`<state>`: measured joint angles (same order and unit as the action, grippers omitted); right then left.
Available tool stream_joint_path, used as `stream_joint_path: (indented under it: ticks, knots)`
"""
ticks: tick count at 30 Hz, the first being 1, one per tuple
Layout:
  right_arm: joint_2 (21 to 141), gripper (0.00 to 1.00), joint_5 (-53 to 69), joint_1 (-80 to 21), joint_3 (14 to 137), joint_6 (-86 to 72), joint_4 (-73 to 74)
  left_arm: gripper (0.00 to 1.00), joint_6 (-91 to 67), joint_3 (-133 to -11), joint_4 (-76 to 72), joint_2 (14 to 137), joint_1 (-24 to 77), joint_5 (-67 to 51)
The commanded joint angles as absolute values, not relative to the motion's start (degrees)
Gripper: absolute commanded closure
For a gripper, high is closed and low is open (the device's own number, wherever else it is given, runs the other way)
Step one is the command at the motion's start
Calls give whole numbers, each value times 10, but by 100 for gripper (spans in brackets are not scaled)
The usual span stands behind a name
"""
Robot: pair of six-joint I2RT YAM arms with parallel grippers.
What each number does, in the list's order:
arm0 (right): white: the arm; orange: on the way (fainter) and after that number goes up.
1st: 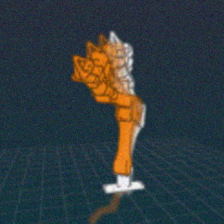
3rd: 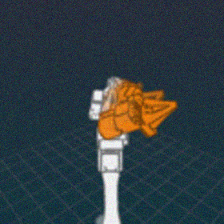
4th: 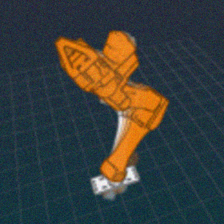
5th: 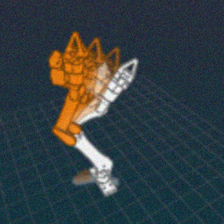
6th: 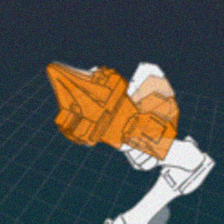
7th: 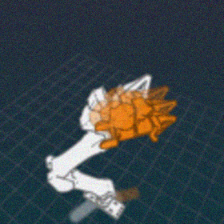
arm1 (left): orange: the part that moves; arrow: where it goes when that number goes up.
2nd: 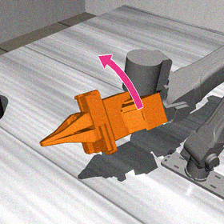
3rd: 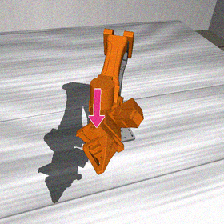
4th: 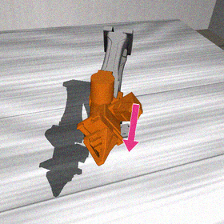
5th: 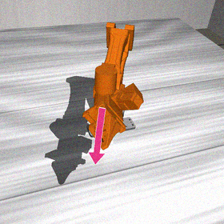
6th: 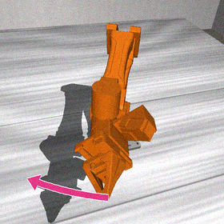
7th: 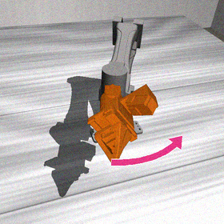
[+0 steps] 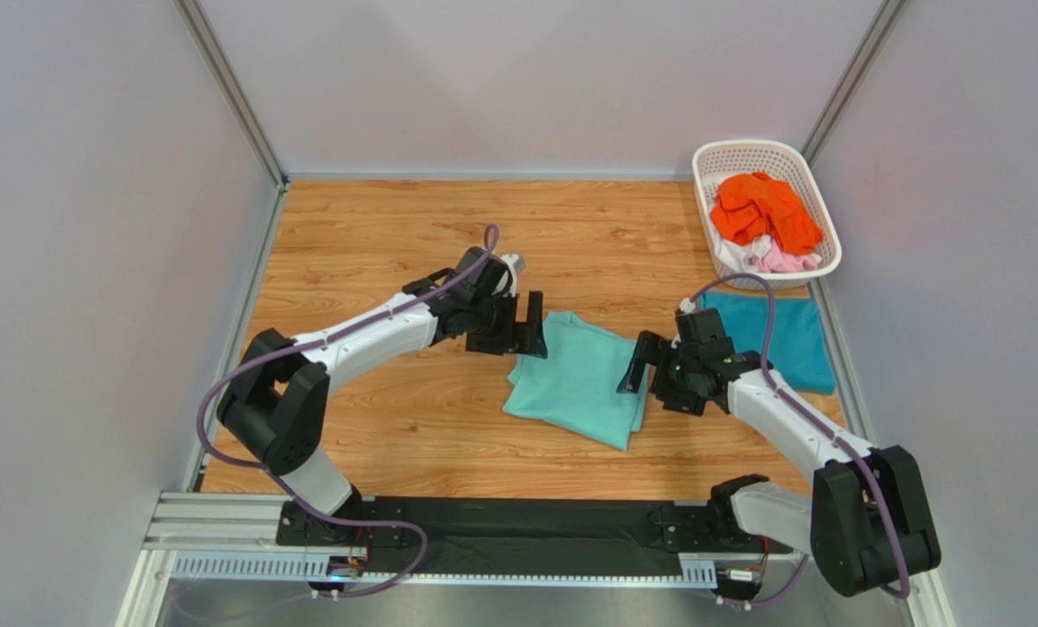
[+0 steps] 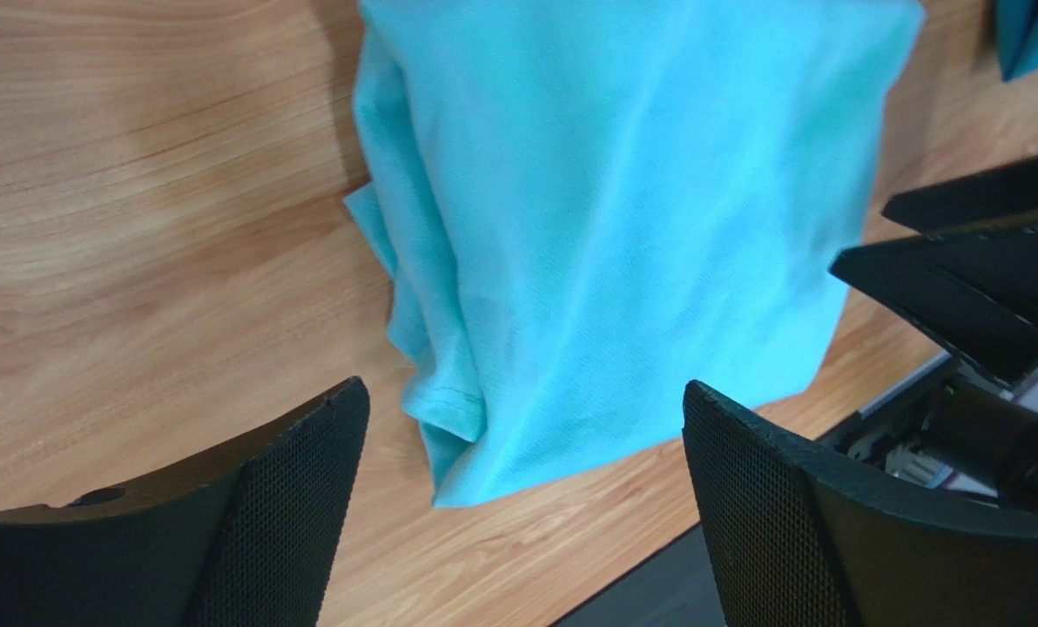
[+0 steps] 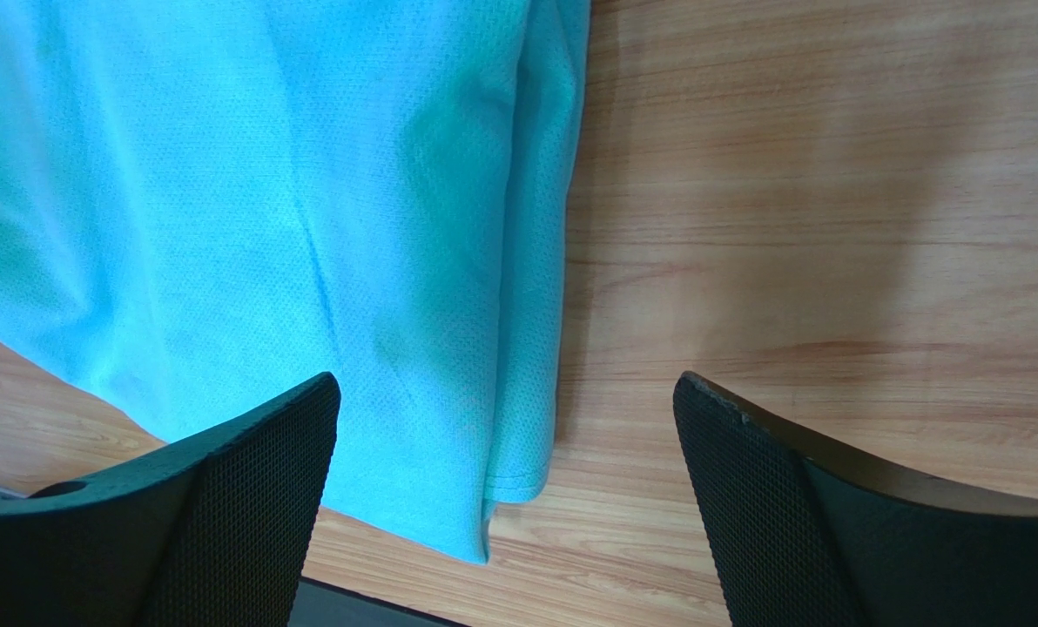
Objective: Fold and stack the t-shirts
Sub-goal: Fold the tshirt, then neatly place the folded tshirt to the corner
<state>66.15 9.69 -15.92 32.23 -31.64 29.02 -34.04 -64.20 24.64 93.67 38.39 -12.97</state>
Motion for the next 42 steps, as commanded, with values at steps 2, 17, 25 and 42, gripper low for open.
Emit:
stream_joint_path:
  ticks: [2, 17, 25, 42]
  knots:
    - [657, 0, 98, -170, 337, -342, 261, 0, -309, -666, 224, 910, 421, -183]
    - [672, 0, 99, -175, 325, -355, 244, 0, -323, -675, 178, 1044, 413, -218]
    - [707, 2, 69, -188, 329, -360, 230, 0, -342, -643, 129, 1061, 410, -271]
    - [853, 41, -43, -278, 399, -399, 218, 0, -350, -519, 264, 678, 408, -78]
